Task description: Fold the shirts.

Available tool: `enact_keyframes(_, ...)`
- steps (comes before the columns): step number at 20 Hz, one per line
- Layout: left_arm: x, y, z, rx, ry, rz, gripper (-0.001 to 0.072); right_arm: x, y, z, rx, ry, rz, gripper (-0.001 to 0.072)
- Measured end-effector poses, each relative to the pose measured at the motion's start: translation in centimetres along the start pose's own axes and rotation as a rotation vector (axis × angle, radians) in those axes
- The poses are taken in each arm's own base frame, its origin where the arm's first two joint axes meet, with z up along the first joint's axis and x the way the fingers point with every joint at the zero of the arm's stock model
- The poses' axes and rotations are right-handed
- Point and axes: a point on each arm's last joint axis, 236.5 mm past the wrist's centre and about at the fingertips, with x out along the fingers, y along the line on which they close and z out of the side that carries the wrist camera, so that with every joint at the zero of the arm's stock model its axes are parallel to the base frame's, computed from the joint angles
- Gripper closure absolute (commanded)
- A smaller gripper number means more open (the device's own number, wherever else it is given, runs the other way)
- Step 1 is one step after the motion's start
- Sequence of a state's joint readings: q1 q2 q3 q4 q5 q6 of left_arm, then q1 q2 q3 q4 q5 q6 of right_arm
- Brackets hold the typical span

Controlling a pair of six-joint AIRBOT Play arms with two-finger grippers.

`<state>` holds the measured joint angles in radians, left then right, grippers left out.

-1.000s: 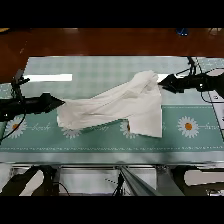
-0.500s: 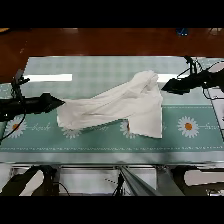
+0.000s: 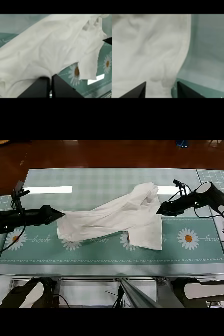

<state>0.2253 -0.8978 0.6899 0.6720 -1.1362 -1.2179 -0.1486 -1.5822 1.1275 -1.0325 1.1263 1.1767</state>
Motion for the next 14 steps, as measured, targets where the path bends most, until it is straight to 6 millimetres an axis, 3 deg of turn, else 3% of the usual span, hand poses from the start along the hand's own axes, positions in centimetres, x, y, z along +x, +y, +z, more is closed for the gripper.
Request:
enact_keyframes(1, -0.1, 0.0, 0.2, 0.004, -0.005, 0.001, 0.0684, 0.4, 0.1, 0.2, 0.006, -0.011, -0.008, 0.0639)
enact_keyframes(2, -0.2, 0.0, 0.4, 0.009, -0.013, 0.003, 0.0684, 0.6, 0.0, 0.4, 0.019, -0.027, -0.016, 0.0682)
enact_keyframes(5, -1.4, -0.2, 2.6, 0.034, -0.076, 0.014, 0.0684, 0.5, -0.4, 1.4, 0.042, -0.069, -0.035, 0.0683)
enact_keyframes(7, -3.5, -0.9, 5.4, 0.065, -0.157, 0.024, 0.0684, -1.0, -0.5, 2.3, 0.04, -0.108, -0.044, 0.0683)
enact_keyframes(10, -9.0, -4.0, 11.3, 0.139, -0.342, 0.017, 0.0684, -7.0, 1.3, 4.4, -0.027, -0.218, -0.047, 0.0683)
enact_keyframes(12, -14.1, -8.3, 15.1, 0.219, -0.492, -0.021, 0.0684, -13.1, 4.1, 5.6, -0.108, -0.33, -0.048, 0.0684)
enact_keyframes(14, -19.3, -13.3, 17.4, 0.325, -0.622, -0.055, 0.0685, -20.2, 8.1, 6.1, -0.2, -0.47, -0.051, 0.0685)
